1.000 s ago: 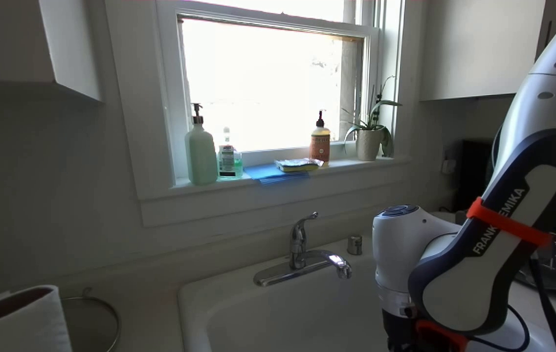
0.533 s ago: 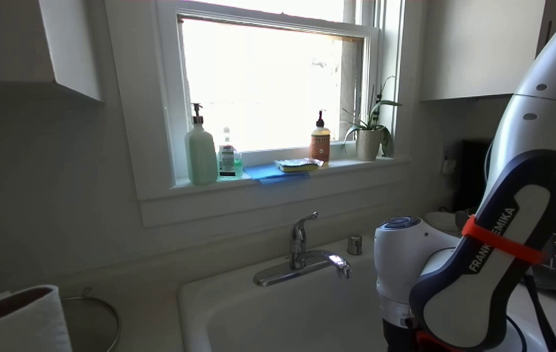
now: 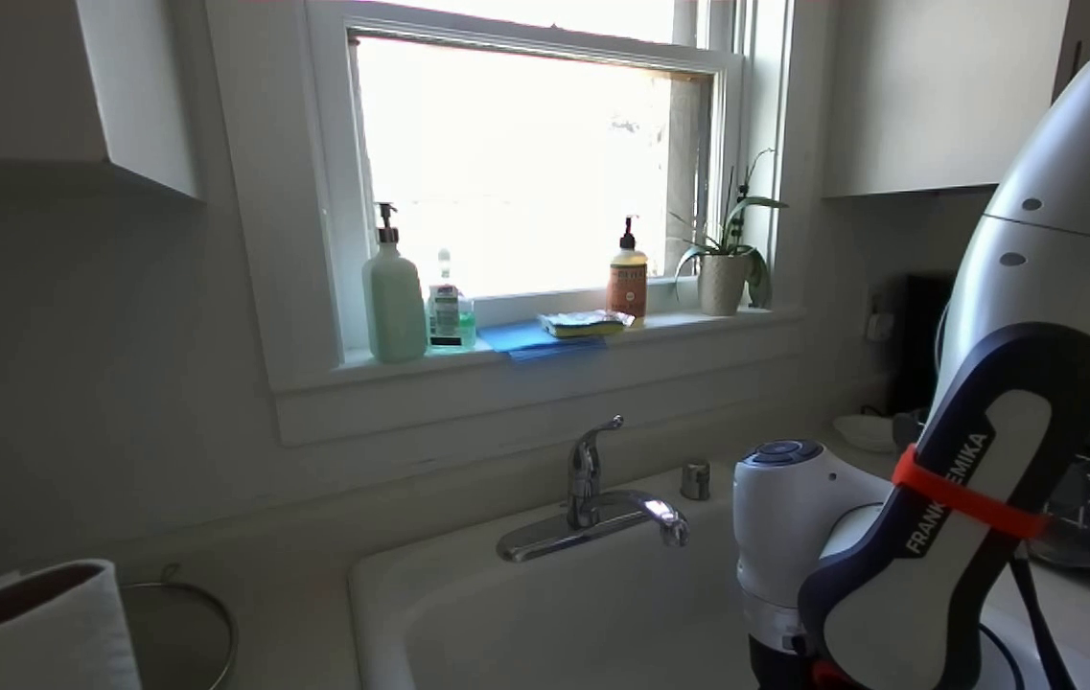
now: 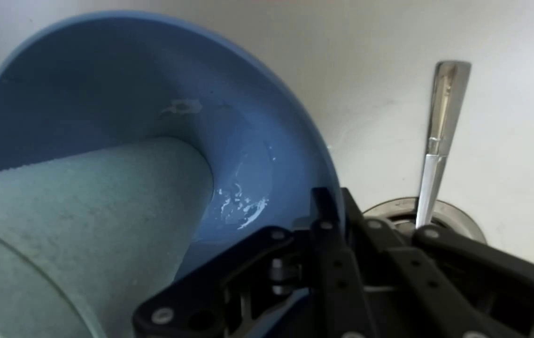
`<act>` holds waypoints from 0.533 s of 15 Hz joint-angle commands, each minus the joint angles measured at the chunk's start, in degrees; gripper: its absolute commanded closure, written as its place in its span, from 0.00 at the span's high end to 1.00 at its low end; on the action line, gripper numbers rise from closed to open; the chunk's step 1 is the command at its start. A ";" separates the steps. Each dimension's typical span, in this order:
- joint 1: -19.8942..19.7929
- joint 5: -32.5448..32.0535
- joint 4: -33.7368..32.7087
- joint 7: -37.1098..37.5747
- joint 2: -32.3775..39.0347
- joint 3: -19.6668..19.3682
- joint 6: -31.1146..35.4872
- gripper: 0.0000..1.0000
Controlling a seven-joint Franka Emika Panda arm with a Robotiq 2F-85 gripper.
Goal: Stack the two cups on the counter in the blue bowl then put the bowl and cups in the sink.
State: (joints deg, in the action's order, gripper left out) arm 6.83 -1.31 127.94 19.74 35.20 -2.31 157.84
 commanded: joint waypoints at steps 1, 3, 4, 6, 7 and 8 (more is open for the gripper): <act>0.26 1.22 -1.60 -1.62 1.37 -0.59 0.41 0.23; 0.22 1.23 -2.00 -1.65 1.59 -0.68 0.25 0.36; 0.19 1.24 -2.11 -1.69 1.67 -0.71 0.27 0.43; 0.04 1.37 -2.31 -1.85 1.67 -0.55 0.09 0.55; -0.02 1.44 -2.41 -1.93 1.61 -0.47 -0.03 0.63; -0.13 1.54 -2.41 -2.06 1.47 -0.32 -0.20 0.69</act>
State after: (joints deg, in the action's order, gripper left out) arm 6.79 -1.27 126.64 19.62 35.93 -2.60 157.83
